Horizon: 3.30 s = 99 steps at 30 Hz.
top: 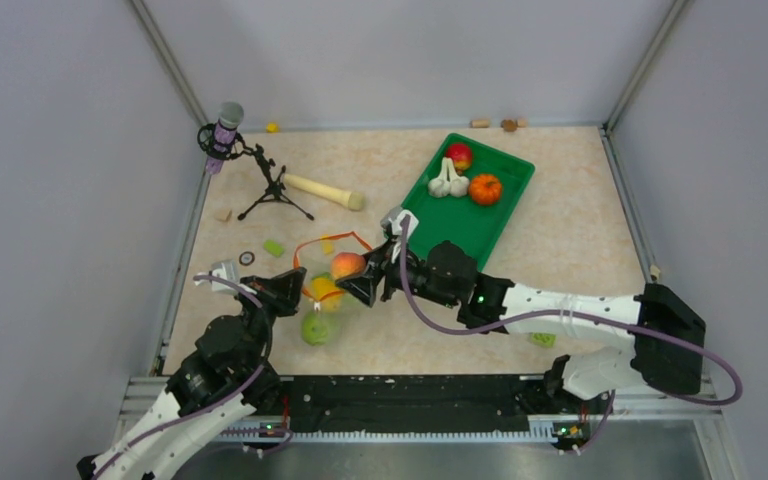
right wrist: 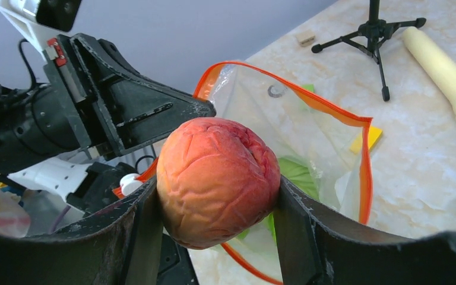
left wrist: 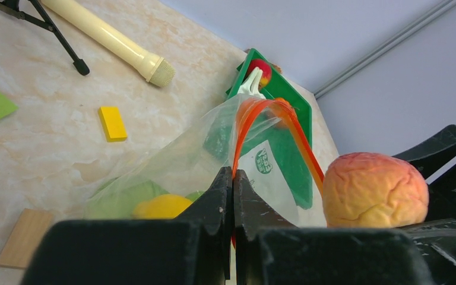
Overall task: Place the food in the zip-top bag and seal the zipper
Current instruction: Place the fake fruit in the zipper food storage bag, then pick up the fake fruit from the bin.
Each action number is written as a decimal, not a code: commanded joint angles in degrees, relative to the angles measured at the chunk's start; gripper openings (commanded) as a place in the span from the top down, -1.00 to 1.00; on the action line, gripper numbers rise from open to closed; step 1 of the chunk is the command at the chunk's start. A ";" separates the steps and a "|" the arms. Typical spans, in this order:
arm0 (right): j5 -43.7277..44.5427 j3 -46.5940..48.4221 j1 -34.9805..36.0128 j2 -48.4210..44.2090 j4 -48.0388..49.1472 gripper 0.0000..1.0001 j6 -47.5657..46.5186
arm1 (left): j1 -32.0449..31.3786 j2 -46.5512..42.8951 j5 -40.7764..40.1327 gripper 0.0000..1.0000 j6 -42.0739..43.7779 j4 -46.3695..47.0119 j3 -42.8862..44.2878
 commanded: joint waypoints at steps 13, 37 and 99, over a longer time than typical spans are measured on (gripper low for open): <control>6.32 5.56 2.29 5.77 2.16 -0.22 -0.53 | 0.01 -0.55 0.51 1.00 2.07 1.93 -0.25; 7.61 0.99 2.31 2.35 5.89 -0.98 3.13 | 0.02 -3.78 0.15 1.00 1.42 1.20 -0.29; 16.15 29.17 -47.57 38.09 -25.71 -0.98 -22.67 | 0.02 -3.41 -4.85 1.00 1.34 0.06 -0.55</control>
